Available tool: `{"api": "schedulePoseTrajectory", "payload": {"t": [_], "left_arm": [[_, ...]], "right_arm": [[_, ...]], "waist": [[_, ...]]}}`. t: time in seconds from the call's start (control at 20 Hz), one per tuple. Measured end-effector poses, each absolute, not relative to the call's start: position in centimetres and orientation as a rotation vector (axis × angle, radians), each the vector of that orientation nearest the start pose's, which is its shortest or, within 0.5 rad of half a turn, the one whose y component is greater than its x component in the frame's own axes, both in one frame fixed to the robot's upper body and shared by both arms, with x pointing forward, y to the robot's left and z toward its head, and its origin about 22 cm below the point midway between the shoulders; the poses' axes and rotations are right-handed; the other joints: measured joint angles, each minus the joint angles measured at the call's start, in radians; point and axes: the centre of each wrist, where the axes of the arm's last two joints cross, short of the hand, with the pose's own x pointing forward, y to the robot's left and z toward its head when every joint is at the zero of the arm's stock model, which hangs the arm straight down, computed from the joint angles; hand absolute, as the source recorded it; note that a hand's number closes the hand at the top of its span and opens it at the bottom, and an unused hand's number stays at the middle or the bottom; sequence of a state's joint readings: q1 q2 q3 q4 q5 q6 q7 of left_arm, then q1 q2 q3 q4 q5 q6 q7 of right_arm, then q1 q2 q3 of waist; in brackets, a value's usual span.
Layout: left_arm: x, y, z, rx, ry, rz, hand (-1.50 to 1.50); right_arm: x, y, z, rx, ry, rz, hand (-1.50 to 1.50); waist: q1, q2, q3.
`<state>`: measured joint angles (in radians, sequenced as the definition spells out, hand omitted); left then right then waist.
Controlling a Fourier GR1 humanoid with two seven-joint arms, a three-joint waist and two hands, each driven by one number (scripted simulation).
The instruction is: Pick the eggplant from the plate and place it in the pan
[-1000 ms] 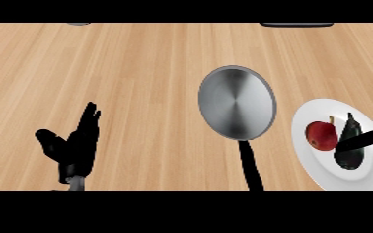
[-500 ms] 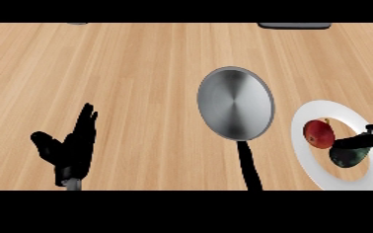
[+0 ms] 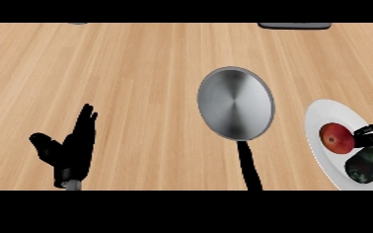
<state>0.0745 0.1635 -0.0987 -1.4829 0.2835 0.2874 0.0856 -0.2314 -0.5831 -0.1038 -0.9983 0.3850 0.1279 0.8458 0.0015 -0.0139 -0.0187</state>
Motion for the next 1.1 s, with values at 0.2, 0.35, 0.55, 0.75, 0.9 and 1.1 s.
{"api": "schedulePoseTrajectory", "payload": {"t": [0.2, 0.35, 0.55, 0.75, 0.9, 1.1], "left_arm": [[22.4, 24.9, -3.1, 0.089, -1.288, 0.239, 0.0], [22.8, 24.1, -2.9, 0.052, -1.286, 0.193, 0.0], [23.1, 23.3, -3.1, 0.019, -1.27, 0.165, 0.0], [23.0, 23.5, -3.3, 0.026, -1.248, 0.182, 0.0], [22.7, 23.9, -3.5, 0.042, -1.245, 0.199, 0.0], [22.5, 24.3, -3.6, 0.054, -1.247, 0.218, 0.0]], "right_arm": [[30.3, -33.8, 1.1, -0.834, -0.459, 0.51, 1.5], [32.0, -25.1, 2.5, -0.803, -0.687, 0.745, 1.5], [31.4, -13.3, 5.1, -0.817, -0.975, 0.98, 1.5], [28.4, -4.6, 8.4, -0.937, -1.231, 1.05, 1.5], [26.1, -1.1, 10.7, -1.052, -1.393, 1.022, 1.5], [23.0, 1.2, 12.2, -1.118, -1.542, 0.981, 1.5]], "waist": [[0.025, -0.002, -0.001], [0.096, 0.0, 0.0], [0.123, -0.001, 0.006], [0.094, -0.009, 0.012], [0.072, -0.011, 0.016], [0.049, -0.008, 0.019]]}}
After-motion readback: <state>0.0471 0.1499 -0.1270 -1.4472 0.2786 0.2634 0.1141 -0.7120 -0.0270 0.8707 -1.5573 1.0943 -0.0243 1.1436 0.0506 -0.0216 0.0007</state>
